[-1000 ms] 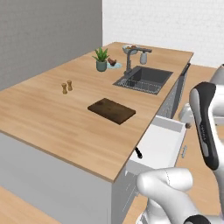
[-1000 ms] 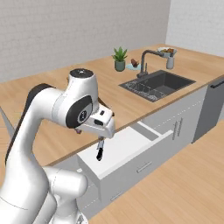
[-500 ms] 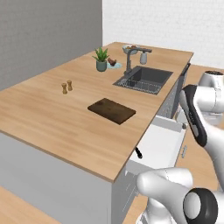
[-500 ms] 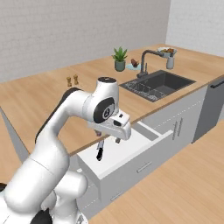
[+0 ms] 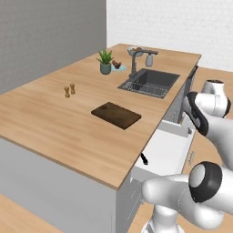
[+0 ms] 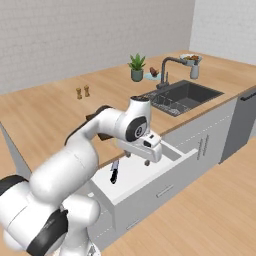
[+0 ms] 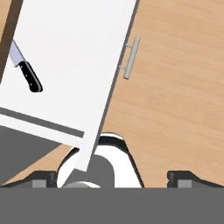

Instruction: Pick up the knife from the drawer and place it on the cutting board. Then place the meat from the plate to the cutting board.

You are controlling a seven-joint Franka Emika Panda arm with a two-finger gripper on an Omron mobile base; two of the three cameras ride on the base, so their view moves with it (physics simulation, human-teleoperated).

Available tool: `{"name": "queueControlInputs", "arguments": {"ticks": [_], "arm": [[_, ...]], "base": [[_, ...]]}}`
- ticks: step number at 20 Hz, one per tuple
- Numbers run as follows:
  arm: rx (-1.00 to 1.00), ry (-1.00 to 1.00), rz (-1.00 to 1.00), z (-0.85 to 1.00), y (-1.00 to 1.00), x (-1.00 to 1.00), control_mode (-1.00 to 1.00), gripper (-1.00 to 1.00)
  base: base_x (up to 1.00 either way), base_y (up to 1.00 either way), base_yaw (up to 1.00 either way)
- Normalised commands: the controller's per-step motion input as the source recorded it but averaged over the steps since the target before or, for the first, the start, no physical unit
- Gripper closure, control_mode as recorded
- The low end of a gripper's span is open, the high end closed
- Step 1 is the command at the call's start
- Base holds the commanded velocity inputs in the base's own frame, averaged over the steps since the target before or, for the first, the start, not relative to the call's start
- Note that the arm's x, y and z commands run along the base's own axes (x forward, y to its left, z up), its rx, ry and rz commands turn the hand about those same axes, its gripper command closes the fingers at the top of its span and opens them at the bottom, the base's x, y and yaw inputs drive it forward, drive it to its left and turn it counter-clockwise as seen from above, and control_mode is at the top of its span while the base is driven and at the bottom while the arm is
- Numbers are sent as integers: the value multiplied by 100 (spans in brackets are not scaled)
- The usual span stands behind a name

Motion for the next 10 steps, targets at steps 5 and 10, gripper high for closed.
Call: {"name": "queueControlInputs", "arguments": {"ticks": [5,10], "arm": [[0,1,-15,-34,-21,33,-100,-100],[0,2,-13,-44,-18,31,-100,-100]], "base": [[0,0,0],[0,0,0]]}}
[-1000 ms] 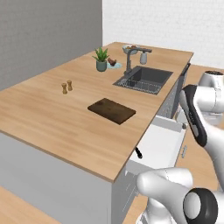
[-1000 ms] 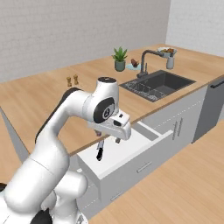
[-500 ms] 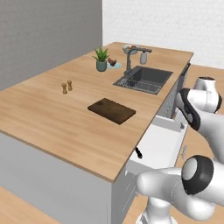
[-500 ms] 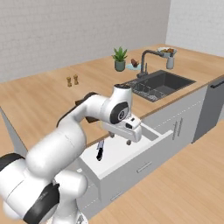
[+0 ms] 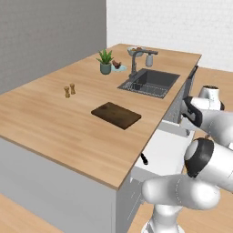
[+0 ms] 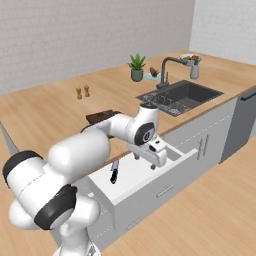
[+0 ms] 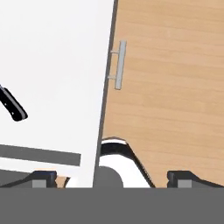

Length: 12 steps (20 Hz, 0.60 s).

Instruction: Pick up the knife from the drawer and place it on the cutting board. Then place the meat from the plate to the cutting board.

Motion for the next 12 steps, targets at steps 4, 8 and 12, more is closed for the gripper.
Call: {"name": "queueControlInputs", "arguments": {"ticks": [4,8,12], "arm": [[0,2,-5,-46,0,39,-100,-100],[0,6,0,-51,-1,28,-100,-100],[0,1,0,-37,-6,36,-100,-100]], "base": [[0,0,0],[0,0,0],[0,0,0]]}}
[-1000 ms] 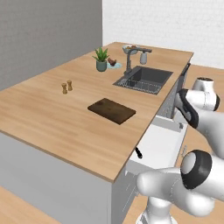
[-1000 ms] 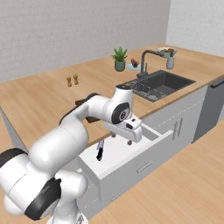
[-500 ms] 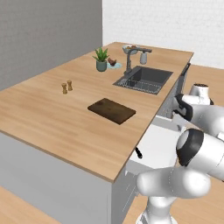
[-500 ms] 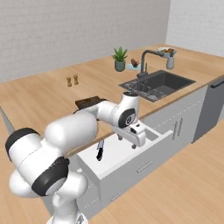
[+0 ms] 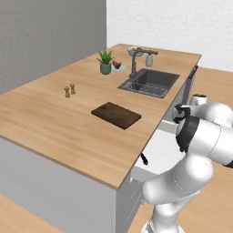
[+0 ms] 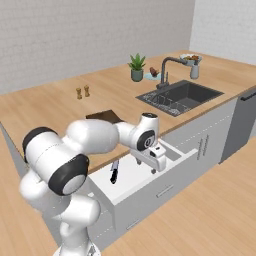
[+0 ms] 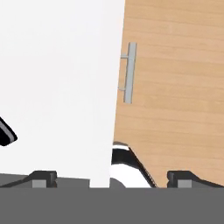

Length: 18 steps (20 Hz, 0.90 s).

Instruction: Pick up the knife from the drawer and place it on the cutting board. Then place the meat from the plate to the cutting board.

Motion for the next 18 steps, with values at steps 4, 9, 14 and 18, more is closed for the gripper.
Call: {"name": "queueControlInputs", "arguments": {"ticks": [4,9,14,18], "arm": [[0,0,0,-38,-3,42,-100,-100],[0,3,0,-41,-11,34,-100,-100],[2,10,0,-18,-38,15,-100,-100],[0,3,0,-16,-20,12,-100,-100]], "base": [[0,0,0],[0,0,0],[0,0,0],[0,0,0]]}}
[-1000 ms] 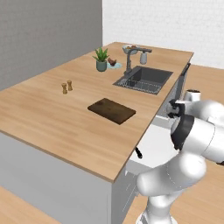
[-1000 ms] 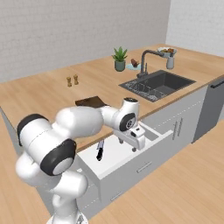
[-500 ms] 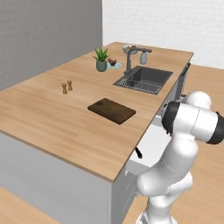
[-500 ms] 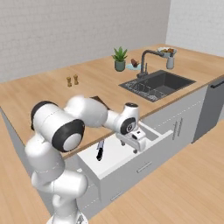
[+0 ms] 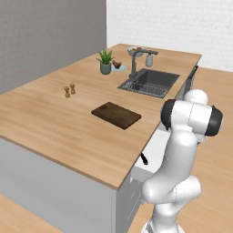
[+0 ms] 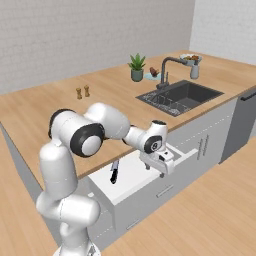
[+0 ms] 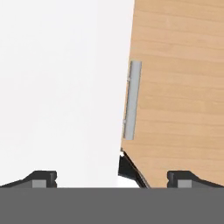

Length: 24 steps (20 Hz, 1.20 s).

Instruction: Pick up the knife from the drawer and place it on the cutting board. Then place the meat from the plate to the cutting board.

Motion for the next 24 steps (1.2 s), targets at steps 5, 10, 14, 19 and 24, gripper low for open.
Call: {"name": "queueControlInputs", "arguments": {"ticks": [5,10,14,19,24], "arm": [[0,0,0,-26,-6,18,-100,-100],[0,0,0,-40,0,23,-100,-100],[0,1,0,-43,-7,4,-100,-100],[0,3,0,-44,-23,1,-100,-100],[5,13,-1,-32,-89,-71,-100,-100]], "base": [[0,0,0],[0,0,0],[0,0,0],[0,0,0],[0,0,0]]}}
